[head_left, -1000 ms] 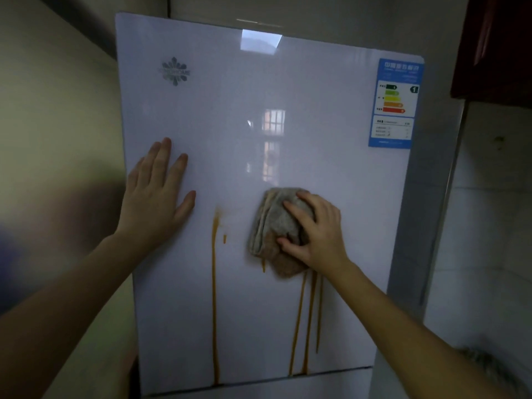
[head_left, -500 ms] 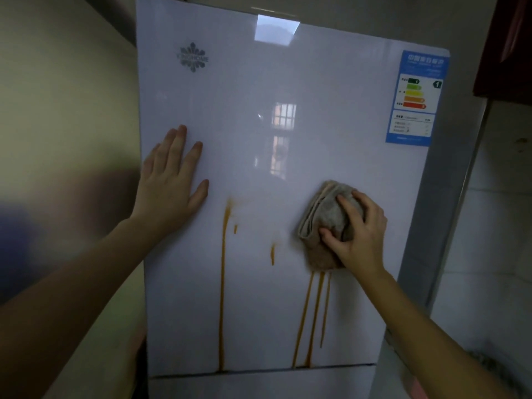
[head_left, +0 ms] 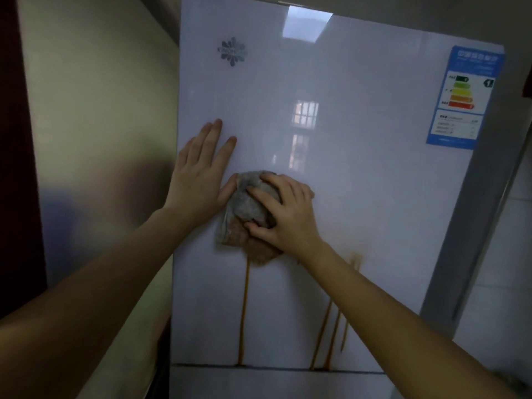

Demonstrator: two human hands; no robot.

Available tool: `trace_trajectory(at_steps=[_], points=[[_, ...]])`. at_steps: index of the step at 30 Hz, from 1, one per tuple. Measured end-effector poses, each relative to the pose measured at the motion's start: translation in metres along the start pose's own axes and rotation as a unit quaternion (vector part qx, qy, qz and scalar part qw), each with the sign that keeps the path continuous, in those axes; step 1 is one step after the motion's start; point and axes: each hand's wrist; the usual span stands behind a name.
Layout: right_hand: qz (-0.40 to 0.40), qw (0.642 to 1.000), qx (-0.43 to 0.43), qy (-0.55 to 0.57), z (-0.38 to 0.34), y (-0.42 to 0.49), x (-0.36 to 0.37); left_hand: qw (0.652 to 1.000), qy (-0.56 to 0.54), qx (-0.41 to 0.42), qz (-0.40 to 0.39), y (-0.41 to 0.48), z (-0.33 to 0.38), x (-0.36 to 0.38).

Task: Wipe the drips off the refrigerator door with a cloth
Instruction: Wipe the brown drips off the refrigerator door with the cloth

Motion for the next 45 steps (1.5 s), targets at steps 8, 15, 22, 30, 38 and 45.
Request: trace_trajectory(at_steps=[8,15,22,30,38,45], points=[[0.007,0.998,0.044,-0.048,0.074,-0.071,-0.038,1.000,0.007,0.006,0.014,0.000,-0.001,0.002],[-0.027,0.991,0.099,-0.080,0.131,-0.138,-0.079,1.000,-0.008,-0.002,0.011,-0.001,0.001,0.000],[-0.008,0.988,0.142,-0.067,0.115,-0.124,-0.068,1.000,-0.006,-0.007,0.009,0.000,0.002,0.001],[0.017,0.997,0.072,-0.032,0.049,-0.045,-0.029,1.000,-0.003,-0.001,0.015,-0.001,0.001,0.001],[-0.039,0.996,-0.084,-0.004,-0.016,-0.038,0.007,1.000,0.009,0.005,0.010,-0.001,-0.001,0.002],[-0.018,0.999,-0.015,-0.026,0.020,-0.066,-0.009,1.000,0.006,-0.001,0.013,-0.001,-0.001,0.005]])
Point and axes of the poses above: each hand's wrist, its own y-axis towards the middle knuckle, its own x-axis out of the palm, z = x × y, and after that the axes turned 8 degrees about -y, right-handed
